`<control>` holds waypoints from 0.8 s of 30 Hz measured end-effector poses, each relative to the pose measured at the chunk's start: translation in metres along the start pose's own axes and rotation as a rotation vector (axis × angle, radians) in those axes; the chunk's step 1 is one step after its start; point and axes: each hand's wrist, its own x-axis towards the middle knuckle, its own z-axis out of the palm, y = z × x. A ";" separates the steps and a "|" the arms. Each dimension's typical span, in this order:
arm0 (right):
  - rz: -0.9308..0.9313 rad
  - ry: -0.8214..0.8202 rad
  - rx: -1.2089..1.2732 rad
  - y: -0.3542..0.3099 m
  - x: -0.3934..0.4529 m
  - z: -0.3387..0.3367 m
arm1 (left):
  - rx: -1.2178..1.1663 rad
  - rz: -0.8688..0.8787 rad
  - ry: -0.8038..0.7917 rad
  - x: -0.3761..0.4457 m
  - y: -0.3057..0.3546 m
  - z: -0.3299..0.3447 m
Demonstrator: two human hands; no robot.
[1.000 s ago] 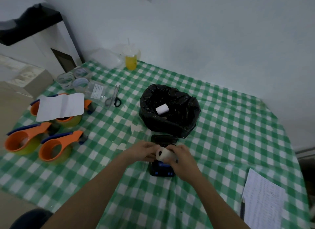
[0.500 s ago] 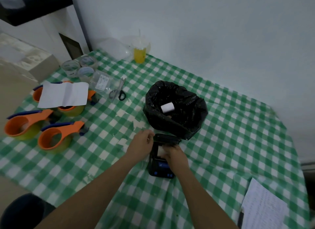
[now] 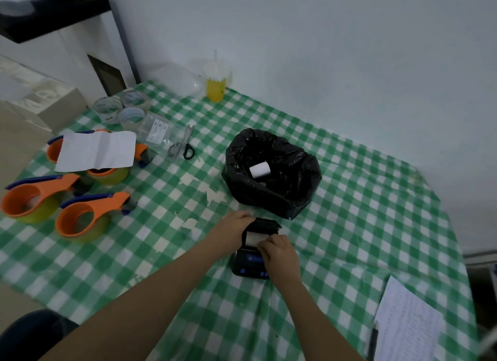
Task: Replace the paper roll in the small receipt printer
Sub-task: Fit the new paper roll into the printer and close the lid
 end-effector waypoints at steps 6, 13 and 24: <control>-0.027 0.045 -0.012 0.000 -0.004 -0.002 | 0.001 0.062 -0.001 -0.017 -0.020 0.029; -0.018 0.049 -0.010 0.000 -0.009 -0.002 | 0.093 0.106 0.019 -0.034 -0.011 0.032; 0.052 -0.081 0.113 0.002 0.006 -0.014 | 0.165 0.010 -0.197 -0.027 -0.008 0.016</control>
